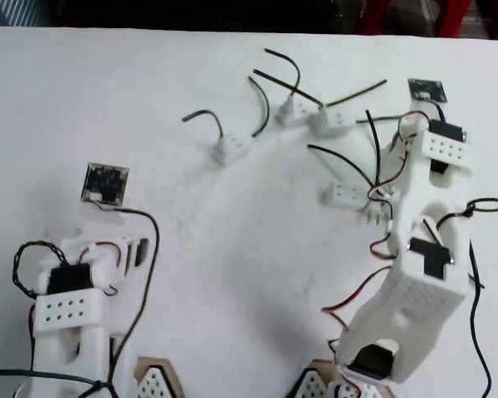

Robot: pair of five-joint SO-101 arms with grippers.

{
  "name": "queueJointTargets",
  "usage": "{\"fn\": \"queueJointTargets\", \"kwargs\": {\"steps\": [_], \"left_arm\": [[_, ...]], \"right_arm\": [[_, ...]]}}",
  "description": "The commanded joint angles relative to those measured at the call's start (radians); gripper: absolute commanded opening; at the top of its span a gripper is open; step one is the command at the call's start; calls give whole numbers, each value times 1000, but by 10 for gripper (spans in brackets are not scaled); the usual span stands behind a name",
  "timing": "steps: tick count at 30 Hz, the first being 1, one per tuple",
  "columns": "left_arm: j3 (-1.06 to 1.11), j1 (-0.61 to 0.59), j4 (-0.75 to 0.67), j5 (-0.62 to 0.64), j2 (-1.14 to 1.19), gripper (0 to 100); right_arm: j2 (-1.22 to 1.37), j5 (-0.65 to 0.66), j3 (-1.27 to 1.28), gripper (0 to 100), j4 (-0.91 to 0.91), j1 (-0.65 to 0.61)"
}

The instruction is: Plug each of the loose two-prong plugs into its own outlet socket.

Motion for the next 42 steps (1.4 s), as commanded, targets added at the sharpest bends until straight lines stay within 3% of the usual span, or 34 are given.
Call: {"fn": "queueJointTargets", "kwargs": {"steps": [1, 10, 22, 25, 29, 42], "left_arm": [[-2, -4, -18, 5, -24, 255], [-2, -4, -18, 5, -24, 255], [-2, -5, -18, 5, -24, 255], [-2, -5, -18, 5, -24, 255], [-2, -5, -18, 5, -24, 255], [-2, -5, -18, 5, -24, 255]], "right_arm": [[22, 9, -46, 187, -50, 19], [68, 3, -43, 187, 237, -90], [67, 2, -38, 185, 542, -473], [50, 2, -44, 128, 556, -553], [-41, 2, -38, 65, 556, -578], [-300, 9, 123, 91, 552, -572]]}}
